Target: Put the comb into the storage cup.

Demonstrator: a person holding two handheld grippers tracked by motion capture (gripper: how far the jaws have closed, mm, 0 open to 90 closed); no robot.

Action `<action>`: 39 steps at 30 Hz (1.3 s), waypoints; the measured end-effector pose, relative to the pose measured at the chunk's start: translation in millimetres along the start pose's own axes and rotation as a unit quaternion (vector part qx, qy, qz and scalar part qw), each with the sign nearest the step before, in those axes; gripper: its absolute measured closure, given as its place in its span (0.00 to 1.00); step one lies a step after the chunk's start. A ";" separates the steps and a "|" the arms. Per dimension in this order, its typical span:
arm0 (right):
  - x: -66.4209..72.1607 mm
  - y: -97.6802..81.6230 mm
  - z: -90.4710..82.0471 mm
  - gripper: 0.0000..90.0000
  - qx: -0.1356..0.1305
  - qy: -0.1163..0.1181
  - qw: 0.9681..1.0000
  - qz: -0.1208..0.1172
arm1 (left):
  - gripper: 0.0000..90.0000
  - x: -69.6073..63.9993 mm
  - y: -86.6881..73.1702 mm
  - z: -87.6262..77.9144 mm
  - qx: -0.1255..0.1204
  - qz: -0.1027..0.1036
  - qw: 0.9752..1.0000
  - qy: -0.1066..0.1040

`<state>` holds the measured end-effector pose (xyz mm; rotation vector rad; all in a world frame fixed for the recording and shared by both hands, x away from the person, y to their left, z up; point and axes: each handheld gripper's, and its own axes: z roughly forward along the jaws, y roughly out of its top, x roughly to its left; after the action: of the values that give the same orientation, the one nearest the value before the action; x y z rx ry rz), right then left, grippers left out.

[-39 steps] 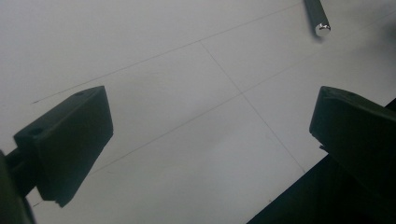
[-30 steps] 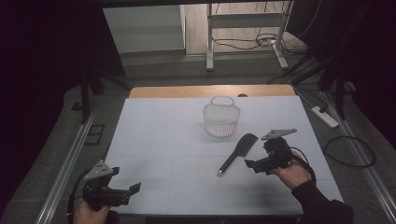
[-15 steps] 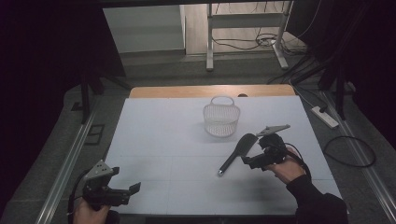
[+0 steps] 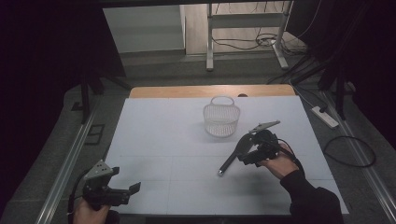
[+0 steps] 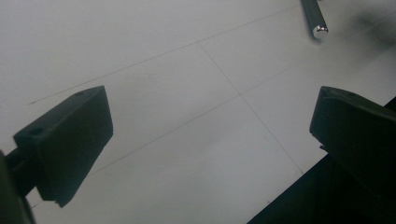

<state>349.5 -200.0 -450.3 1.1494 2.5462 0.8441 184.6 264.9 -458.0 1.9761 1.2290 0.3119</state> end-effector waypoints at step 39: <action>13.1 41.9 54.0 0.00 0.055 -0.006 0.998 -0.021 | 0.00 0.9 0.2 0.3 0.000 0.000 1.000 -0.005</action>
<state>389.0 -145.9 -469.1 1.1232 2.6259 0.6931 185.3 265.5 -458.2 1.9742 1.2233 0.3016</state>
